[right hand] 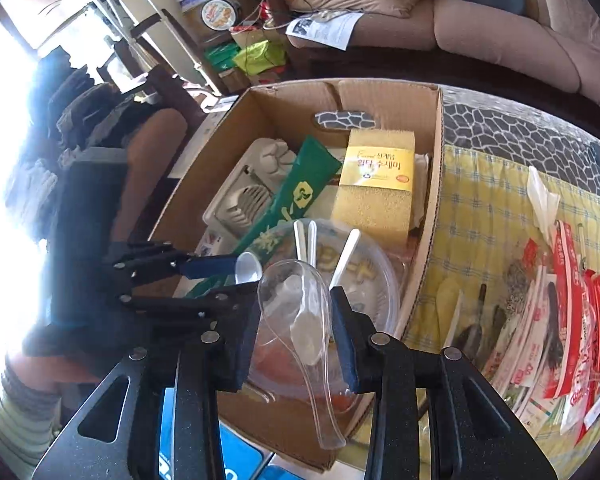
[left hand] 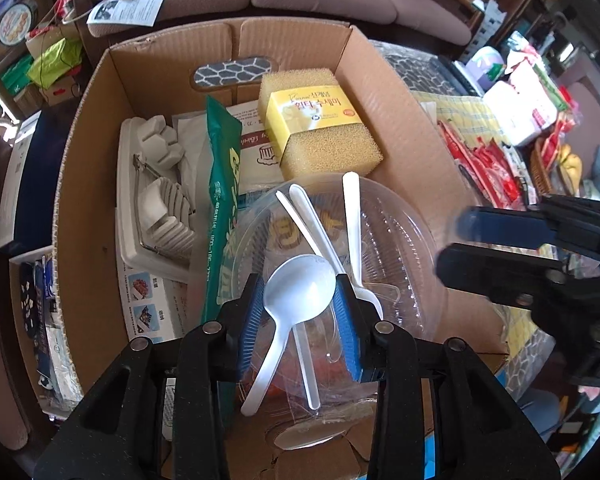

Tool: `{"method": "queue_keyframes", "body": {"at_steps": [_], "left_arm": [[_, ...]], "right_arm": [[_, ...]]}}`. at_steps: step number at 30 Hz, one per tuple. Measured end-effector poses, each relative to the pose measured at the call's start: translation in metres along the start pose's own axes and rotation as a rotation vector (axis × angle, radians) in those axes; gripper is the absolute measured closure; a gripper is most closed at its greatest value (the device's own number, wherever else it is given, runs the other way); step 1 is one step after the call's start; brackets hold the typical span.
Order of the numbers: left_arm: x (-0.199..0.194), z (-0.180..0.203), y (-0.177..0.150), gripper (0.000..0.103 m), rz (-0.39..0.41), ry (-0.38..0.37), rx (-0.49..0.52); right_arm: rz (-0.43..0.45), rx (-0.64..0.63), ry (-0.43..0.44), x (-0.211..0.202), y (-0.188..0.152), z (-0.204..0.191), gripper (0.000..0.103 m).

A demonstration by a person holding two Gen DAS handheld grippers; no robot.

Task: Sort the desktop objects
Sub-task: 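Lower the spoon into the clear bowl and open the left gripper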

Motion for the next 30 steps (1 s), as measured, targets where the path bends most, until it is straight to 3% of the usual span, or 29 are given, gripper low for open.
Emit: {"method": "queue_keyframes", "body": {"at_steps": [5, 10, 15, 18, 25, 30], "left_arm": [[-0.025, -0.007, 0.0, 0.068, 0.047, -0.033, -0.004], [-0.021, -0.014, 0.005, 0.063, 0.037, -0.017, -0.022], [-0.021, -0.025, 0.002, 0.063, 0.038, -0.04, -0.049], [-0.027, -0.032, -0.001, 0.063, 0.052, -0.048, -0.06], [-0.013, -0.017, -0.004, 0.062, 0.005, 0.039, 0.073], [0.002, -0.01, -0.005, 0.069, -0.021, 0.027, 0.085]], "right_arm": [[-0.05, 0.003, -0.048, 0.031, 0.004, 0.001, 0.068], [-0.077, 0.023, -0.093, 0.051, 0.006, 0.005, 0.067], [-0.101, -0.011, -0.227, 0.062, 0.008, 0.009, 0.061], [-0.065, -0.01, -0.219, 0.056, 0.011, 0.006, 0.052], [0.006, -0.013, -0.175, 0.026, 0.011, -0.001, 0.052], [0.033, -0.025, -0.154, 0.007, 0.001, -0.001, 0.052]]}}
Point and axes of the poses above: each gripper's, at about its wrist camera, not at the fingertips, and x roughly the way its jaws point, z to its right, y to its top, the point moved 3 cm from there along x, roughly the way its jaws point
